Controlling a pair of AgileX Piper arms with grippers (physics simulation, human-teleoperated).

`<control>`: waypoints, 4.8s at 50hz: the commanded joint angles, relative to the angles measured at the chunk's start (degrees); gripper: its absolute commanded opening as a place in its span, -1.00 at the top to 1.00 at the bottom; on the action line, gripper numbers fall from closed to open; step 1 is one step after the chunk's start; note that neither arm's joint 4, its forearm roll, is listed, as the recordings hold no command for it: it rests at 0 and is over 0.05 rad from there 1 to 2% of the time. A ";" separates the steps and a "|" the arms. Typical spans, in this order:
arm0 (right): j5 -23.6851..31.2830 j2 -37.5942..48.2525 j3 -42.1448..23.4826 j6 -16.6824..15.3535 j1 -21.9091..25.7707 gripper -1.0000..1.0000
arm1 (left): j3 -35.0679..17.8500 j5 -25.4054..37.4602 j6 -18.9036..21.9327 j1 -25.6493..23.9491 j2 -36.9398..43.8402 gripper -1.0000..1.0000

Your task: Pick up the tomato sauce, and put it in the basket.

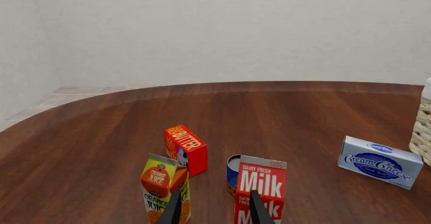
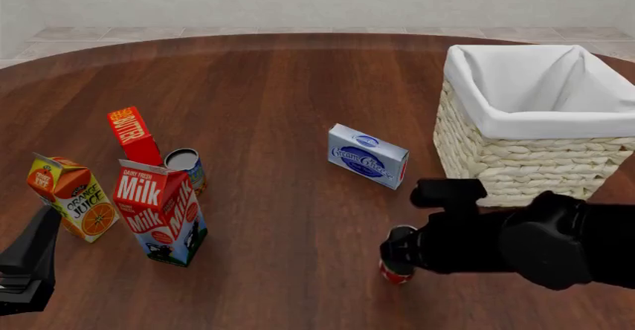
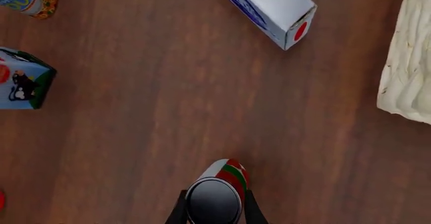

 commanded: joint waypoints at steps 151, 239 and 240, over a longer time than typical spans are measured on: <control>40.39 -17.68 -44.49 -15.49 -30.47 1.00 | 0.00 0.00 -0.01 0.00 0.00 -1.00; 27.15 4.63 -47.12 -17.91 -39.13 1.00 | 0.00 0.01 0.00 -0.01 0.01 -1.00; 27.03 4.76 -47.05 -17.83 -39.11 1.00 | 0.00 0.00 0.02 0.01 0.00 -1.00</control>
